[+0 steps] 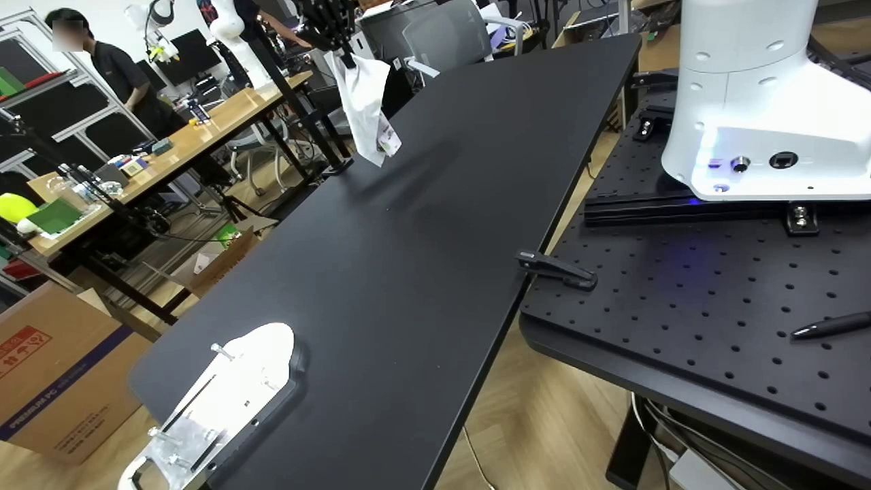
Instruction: Hang the cloth on the stand
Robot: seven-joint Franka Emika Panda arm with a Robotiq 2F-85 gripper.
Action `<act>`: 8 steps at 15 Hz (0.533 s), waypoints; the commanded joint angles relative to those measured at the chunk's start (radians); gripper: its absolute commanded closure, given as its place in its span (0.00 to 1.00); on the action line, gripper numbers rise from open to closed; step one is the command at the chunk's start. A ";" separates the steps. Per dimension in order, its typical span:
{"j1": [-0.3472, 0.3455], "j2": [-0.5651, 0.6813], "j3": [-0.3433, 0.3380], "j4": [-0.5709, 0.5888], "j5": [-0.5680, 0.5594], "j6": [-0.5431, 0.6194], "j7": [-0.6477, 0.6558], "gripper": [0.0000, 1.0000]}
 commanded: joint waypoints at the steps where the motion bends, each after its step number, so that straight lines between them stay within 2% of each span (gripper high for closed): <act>1: 0.001 0.013 -0.002 0.018 0.000 -0.002 0.000 0.97; 4: 0.002 0.030 -0.002 0.030 0.000 -0.002 0.001 0.99; 8: 0.006 0.062 -0.015 0.064 -0.120 0.066 0.034 0.99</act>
